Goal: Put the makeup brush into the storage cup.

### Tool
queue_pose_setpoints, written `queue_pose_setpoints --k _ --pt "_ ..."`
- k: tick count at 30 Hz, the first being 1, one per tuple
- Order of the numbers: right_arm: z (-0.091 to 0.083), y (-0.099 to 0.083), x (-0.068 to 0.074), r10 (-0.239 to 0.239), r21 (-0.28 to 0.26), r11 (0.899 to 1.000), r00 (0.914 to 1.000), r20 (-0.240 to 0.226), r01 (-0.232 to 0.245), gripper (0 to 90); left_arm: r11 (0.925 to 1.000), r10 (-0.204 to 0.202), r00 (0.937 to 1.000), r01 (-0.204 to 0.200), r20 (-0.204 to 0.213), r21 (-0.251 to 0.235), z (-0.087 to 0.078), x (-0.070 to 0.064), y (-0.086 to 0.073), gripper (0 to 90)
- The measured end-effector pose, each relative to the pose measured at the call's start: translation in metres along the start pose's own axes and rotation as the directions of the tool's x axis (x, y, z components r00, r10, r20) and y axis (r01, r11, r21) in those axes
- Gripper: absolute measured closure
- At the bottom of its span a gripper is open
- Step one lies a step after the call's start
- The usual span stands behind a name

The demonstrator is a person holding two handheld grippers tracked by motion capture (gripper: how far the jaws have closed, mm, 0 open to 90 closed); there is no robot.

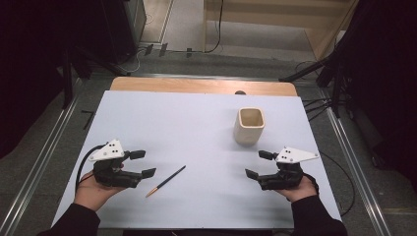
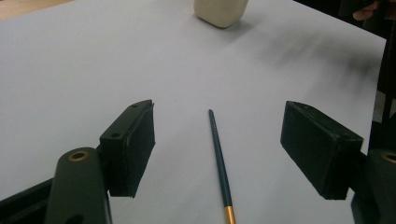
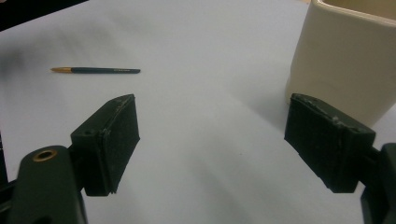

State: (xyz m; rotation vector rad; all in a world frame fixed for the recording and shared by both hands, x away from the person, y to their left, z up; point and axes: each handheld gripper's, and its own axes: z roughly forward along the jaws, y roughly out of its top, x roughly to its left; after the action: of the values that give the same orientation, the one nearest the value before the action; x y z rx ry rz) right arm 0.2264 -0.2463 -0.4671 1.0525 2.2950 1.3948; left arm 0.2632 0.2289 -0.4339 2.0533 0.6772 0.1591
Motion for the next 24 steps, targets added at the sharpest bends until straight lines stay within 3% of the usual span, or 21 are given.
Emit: queue_pose_setpoints --k 24 --pt "0.0 0.0 0.0 -0.003 -0.001 1.0 1.0 -0.001 0.003 19.2 0.9998 0.02 0.9985 -0.019 0.051 -0.005 0.029 -0.005 0.016 26.8"
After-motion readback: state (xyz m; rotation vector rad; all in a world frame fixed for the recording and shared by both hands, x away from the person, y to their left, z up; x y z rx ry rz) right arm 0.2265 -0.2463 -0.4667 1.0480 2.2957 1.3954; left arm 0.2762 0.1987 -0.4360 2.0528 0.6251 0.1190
